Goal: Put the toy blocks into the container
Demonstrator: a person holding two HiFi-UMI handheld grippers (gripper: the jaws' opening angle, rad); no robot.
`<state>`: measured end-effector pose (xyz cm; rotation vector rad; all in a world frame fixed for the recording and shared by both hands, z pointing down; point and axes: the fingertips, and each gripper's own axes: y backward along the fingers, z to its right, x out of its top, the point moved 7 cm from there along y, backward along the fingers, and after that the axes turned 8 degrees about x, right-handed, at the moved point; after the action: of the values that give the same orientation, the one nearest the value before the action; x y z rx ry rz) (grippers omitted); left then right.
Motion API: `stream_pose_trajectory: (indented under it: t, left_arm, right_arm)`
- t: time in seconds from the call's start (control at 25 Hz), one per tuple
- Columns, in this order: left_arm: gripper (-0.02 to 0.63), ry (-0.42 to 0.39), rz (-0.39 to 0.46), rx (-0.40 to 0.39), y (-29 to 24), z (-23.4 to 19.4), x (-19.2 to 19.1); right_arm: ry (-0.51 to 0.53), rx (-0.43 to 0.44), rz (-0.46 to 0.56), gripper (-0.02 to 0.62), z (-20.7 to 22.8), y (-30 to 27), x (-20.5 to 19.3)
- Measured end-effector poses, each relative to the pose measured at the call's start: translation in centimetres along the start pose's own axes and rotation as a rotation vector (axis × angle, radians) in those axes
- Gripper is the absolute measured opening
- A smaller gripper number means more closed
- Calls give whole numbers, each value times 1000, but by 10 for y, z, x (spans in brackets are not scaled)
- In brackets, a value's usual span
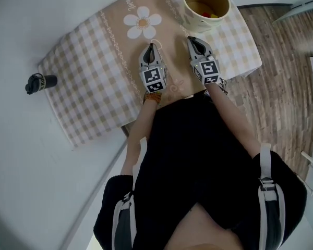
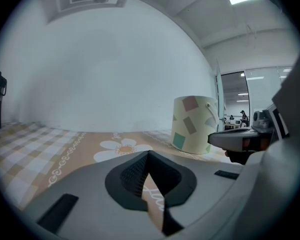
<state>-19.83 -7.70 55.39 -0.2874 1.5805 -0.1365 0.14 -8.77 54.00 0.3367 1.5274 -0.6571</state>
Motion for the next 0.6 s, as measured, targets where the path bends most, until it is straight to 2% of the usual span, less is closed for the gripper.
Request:
stream_pose_trajectory:
  t: [0.6]
  left_arm:
    - [1, -3, 3, -1, 1, 1, 0]
  right_arm:
    - [-3, 20, 32, 6, 0, 7, 10]
